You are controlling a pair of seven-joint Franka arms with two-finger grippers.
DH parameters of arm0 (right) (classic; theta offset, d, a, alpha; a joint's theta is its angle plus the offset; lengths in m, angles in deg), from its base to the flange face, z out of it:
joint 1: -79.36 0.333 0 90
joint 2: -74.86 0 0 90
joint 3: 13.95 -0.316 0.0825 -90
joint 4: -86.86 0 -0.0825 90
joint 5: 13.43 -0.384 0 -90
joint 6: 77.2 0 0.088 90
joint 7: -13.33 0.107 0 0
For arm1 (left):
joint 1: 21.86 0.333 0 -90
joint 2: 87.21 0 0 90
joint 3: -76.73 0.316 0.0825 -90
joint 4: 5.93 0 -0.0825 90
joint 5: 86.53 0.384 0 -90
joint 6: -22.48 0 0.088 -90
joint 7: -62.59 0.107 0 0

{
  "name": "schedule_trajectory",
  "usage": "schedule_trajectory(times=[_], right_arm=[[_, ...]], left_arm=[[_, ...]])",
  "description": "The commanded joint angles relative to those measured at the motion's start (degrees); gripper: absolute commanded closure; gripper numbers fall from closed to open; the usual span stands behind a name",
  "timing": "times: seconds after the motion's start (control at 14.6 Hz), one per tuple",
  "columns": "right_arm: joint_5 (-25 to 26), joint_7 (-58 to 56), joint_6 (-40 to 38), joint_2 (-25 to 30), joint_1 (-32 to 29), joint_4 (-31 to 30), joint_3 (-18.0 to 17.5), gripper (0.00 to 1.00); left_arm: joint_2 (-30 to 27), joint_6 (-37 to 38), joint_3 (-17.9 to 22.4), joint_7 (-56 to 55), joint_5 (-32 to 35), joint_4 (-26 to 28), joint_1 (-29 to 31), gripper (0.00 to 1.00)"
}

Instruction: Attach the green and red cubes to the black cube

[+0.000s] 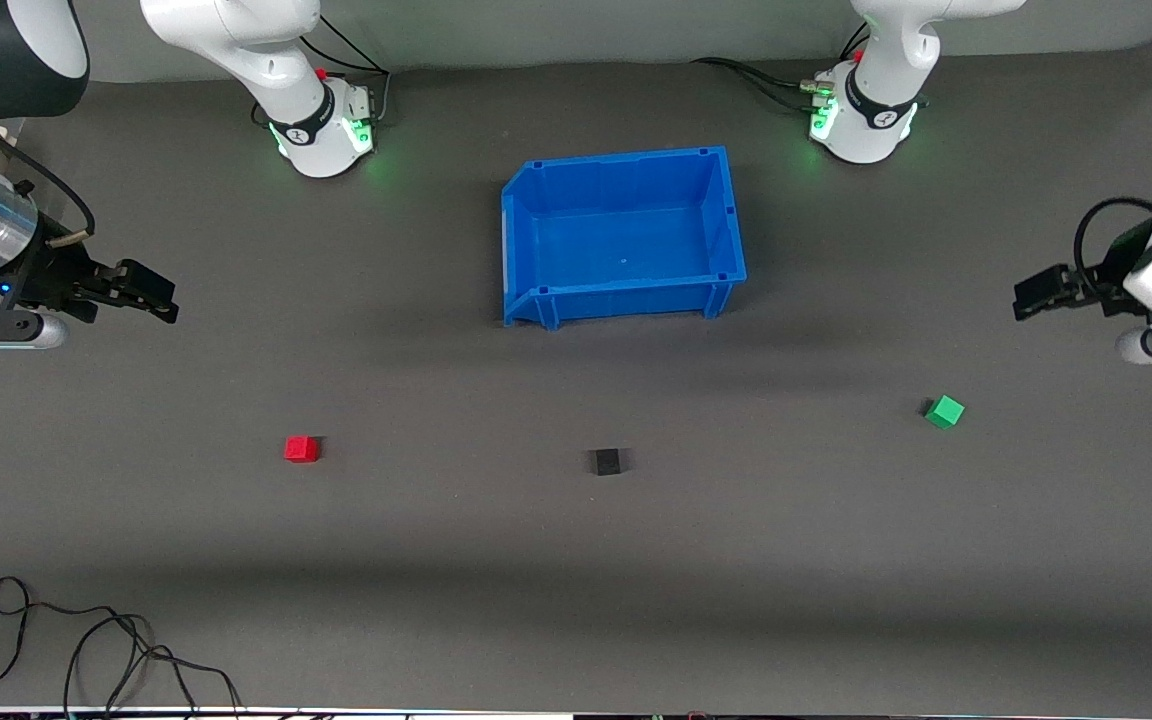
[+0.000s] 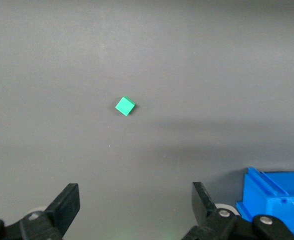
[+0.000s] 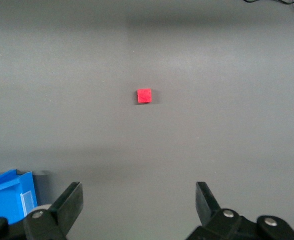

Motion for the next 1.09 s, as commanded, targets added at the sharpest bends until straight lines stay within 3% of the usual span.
schedule_trajectory(times=[0.0, 0.27, 0.55, 0.82, 1.03], right_arm=[[-0.9, 1.1, -1.2, -0.9, 0.4, 1.6, 0.3, 0.00], [-0.9, 1.1, -0.4, -2.4, 0.4, 1.8, 0.4, 0.00], [-0.9, 1.1, 3.2, -6.9, 0.4, 1.8, 0.4, 0.00], [-0.9, 1.1, 6.5, -12.6, 0.5, 1.6, 0.4, 0.00], [-0.9, 1.1, 9.8, -17.5, 0.5, 1.3, 0.4, 0.00]], left_arm=[[0.3, -7.9, -0.1, -0.6, 0.3, 7.9, 0.9, 0.00], [3.5, -11.5, -0.1, -5.3, 0.5, 9.3, 2.5, 0.00], [6.5, -13.3, -0.1, -10.0, 5.0, 9.4, 2.8, 0.01], [8.4, -24.1, -0.1, -12.4, 4.9, 15.5, 4.0, 0.03], [12.3, -28.0, -0.1, -24.5, 4.9, 15.4, 3.5, 0.03]])
